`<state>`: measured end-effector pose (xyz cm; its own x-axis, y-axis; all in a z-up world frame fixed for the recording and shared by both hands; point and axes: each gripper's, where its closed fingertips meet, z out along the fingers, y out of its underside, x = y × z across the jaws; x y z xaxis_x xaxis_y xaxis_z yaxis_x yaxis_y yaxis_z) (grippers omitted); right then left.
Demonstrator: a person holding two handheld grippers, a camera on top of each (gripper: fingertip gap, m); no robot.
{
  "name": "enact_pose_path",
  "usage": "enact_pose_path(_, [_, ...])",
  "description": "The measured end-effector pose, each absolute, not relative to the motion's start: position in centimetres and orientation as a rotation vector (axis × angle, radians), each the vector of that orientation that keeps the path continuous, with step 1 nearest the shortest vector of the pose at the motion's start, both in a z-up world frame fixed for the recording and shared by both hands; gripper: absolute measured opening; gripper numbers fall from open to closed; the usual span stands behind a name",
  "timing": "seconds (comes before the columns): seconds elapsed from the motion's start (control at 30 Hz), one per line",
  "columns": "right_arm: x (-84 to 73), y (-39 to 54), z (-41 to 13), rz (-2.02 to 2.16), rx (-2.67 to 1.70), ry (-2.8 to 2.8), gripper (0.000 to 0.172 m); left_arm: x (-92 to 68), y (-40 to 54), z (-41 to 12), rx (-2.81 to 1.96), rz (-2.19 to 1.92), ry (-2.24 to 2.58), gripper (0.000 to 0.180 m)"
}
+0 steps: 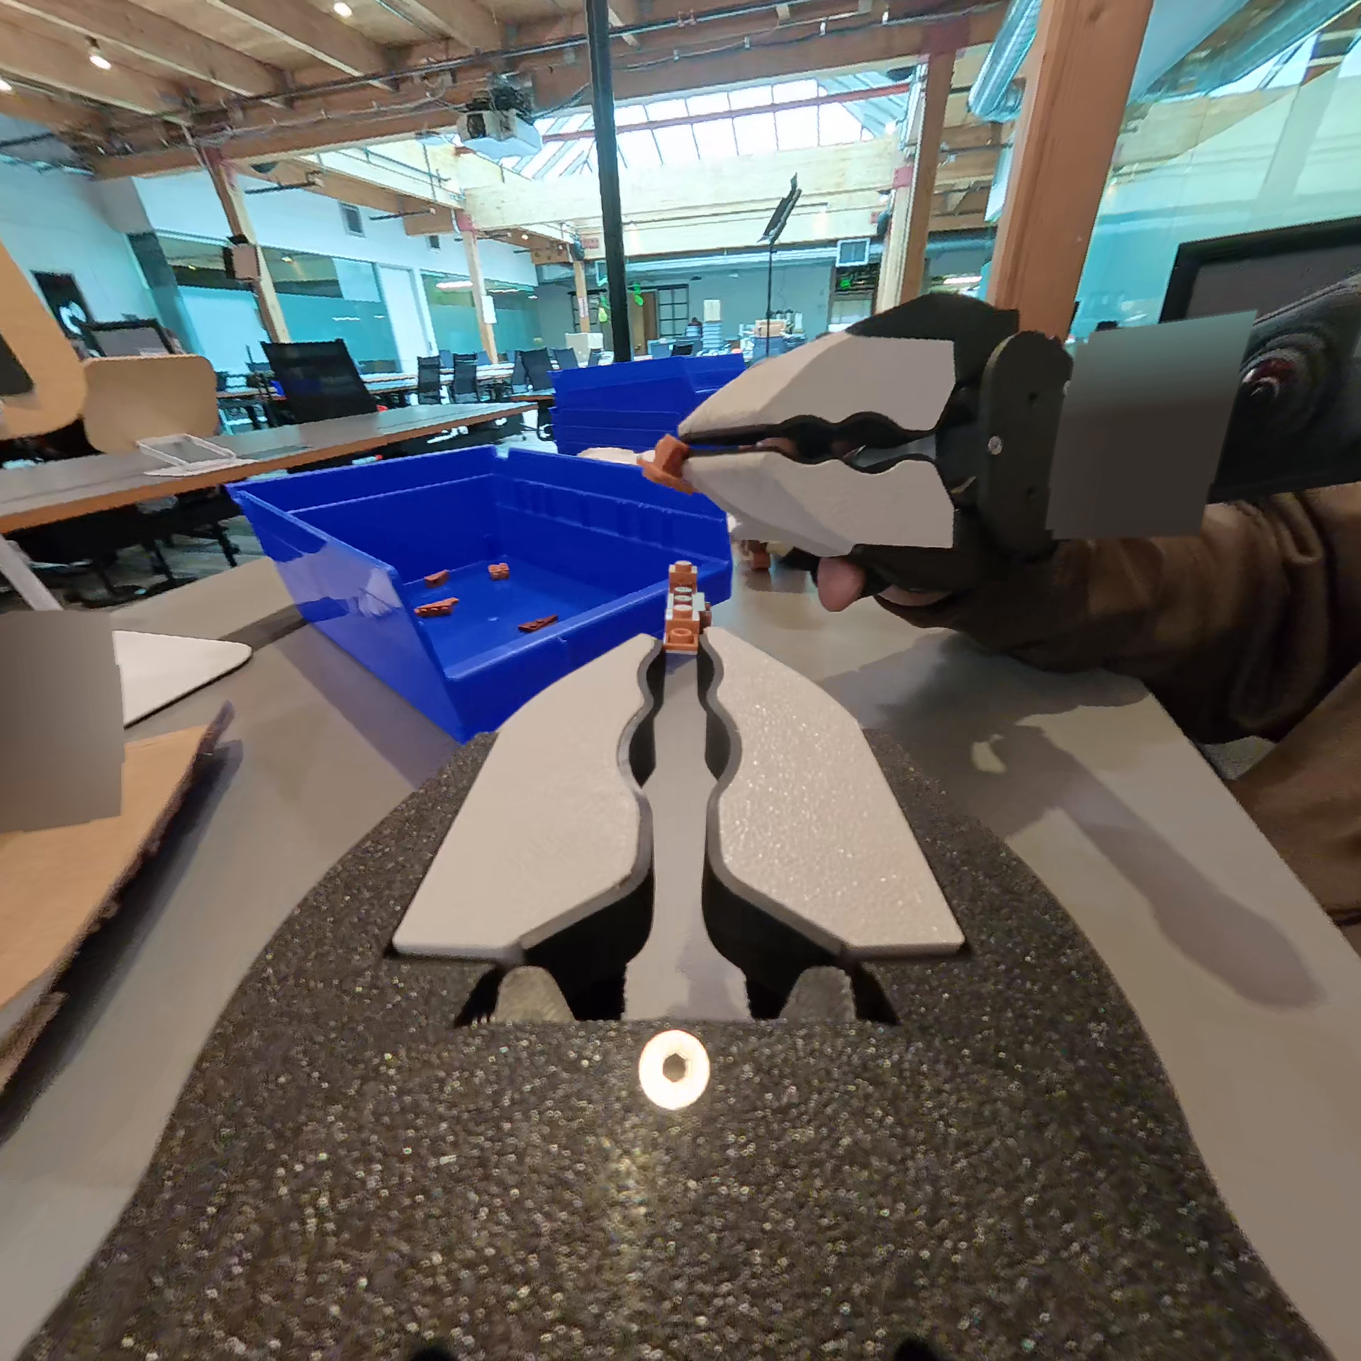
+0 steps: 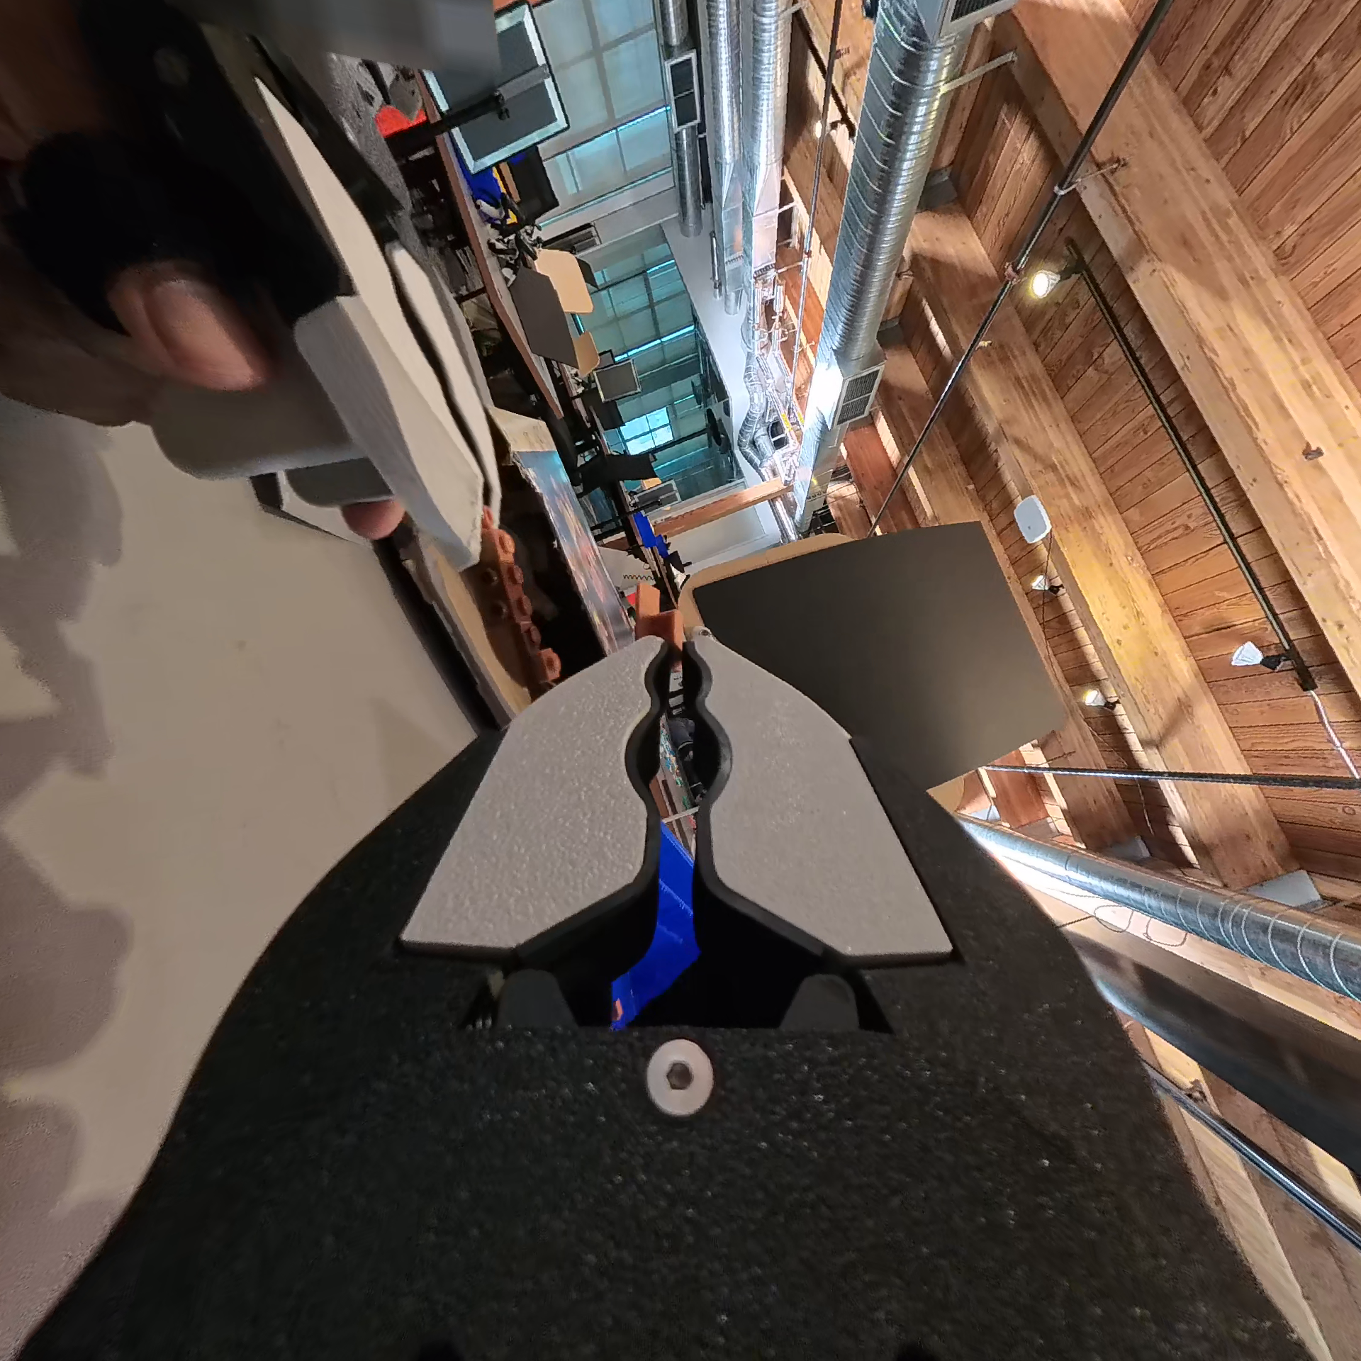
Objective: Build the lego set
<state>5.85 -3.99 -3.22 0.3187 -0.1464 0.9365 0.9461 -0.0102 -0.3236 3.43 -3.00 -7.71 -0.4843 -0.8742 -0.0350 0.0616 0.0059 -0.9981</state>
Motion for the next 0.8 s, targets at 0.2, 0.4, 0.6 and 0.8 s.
enact_pose_path(0.2, [5.6,-3.9,-3.8,-1.038,-1.283,-0.897,0.002,3.1,-3.3,-7.6,-0.852,-1.612,1.553,0.008])
enact_pose_path(0.4, [5.3,-4.1,-4.8,-1.004,-1.302,-0.995,0.002,3.1,-3.6,-8.0,-0.838,-1.571,1.603,0.008])
enact_pose_path(0.6, [5.2,-4.1,-6.0,-0.952,-1.364,-1.056,0.002,3.2,-4.2,-9.0,-0.832,-1.503,1.675,0.008])
enact_pose_path(0.8, [5.5,-4.0,-7.5,-0.891,-1.449,-1.084,0.002,3.5,-4.7,-10.0,-0.847,-1.461,1.735,0.008])
